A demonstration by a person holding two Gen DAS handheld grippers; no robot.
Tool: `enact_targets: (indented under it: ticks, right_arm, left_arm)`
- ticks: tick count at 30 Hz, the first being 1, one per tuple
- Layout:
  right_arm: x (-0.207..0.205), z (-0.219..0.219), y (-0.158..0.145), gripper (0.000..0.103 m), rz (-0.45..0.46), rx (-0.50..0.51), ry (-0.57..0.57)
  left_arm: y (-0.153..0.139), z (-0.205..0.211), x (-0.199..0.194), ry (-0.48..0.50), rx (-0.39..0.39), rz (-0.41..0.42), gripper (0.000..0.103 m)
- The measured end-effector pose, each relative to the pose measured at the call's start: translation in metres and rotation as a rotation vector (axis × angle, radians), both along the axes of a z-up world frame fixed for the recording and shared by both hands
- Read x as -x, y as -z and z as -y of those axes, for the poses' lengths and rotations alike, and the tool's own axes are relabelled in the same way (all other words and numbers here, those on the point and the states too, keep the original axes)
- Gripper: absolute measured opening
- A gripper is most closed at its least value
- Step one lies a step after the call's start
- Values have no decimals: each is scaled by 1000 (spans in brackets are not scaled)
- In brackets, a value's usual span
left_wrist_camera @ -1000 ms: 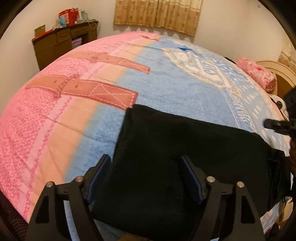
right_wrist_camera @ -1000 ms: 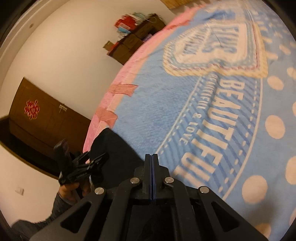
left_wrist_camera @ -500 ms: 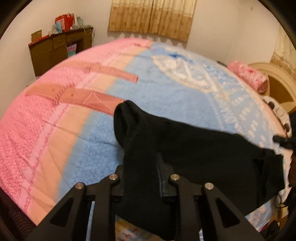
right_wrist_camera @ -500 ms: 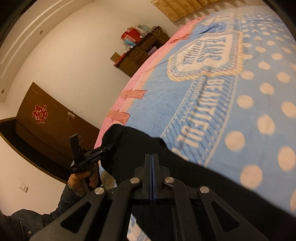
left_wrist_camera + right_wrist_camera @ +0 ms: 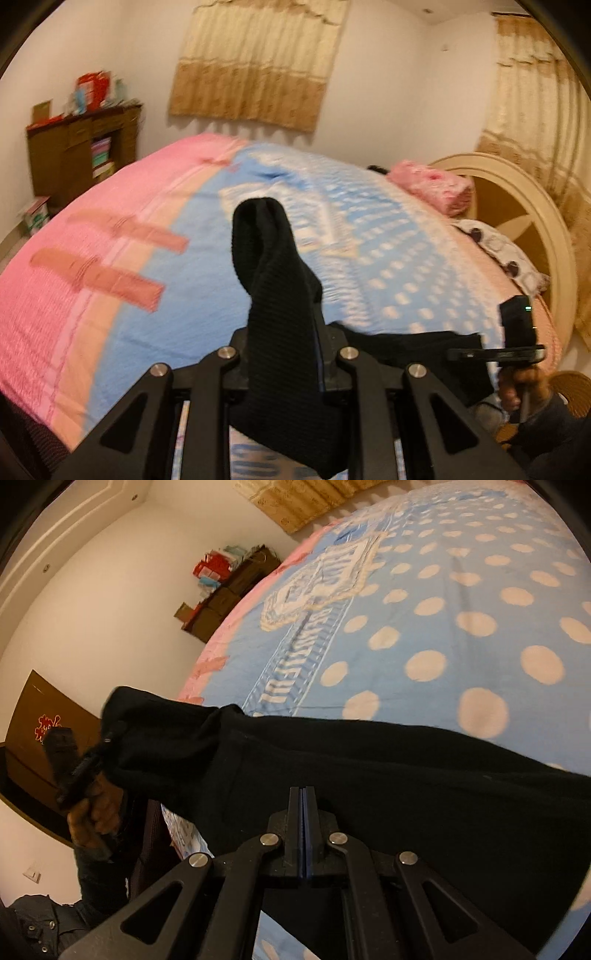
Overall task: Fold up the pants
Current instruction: 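Lift the held pants with both grippers and fold them over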
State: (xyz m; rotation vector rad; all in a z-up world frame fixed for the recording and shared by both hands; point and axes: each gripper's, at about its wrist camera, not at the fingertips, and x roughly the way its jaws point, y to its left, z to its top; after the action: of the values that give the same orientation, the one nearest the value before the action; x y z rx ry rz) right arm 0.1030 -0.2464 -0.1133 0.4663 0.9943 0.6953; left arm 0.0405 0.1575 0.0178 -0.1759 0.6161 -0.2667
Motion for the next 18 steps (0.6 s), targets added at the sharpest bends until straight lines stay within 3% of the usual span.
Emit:
enact_targets:
  ticks: [7,18]
  right_arm:
    - [22,29,-9,1,65,-82,49]
    - [68,110,-7,1,100,-136,230]
  left_arm:
    - [-25,93,5,170,-97,49,21]
    - [15,259,-4,447,-209,-18,21]
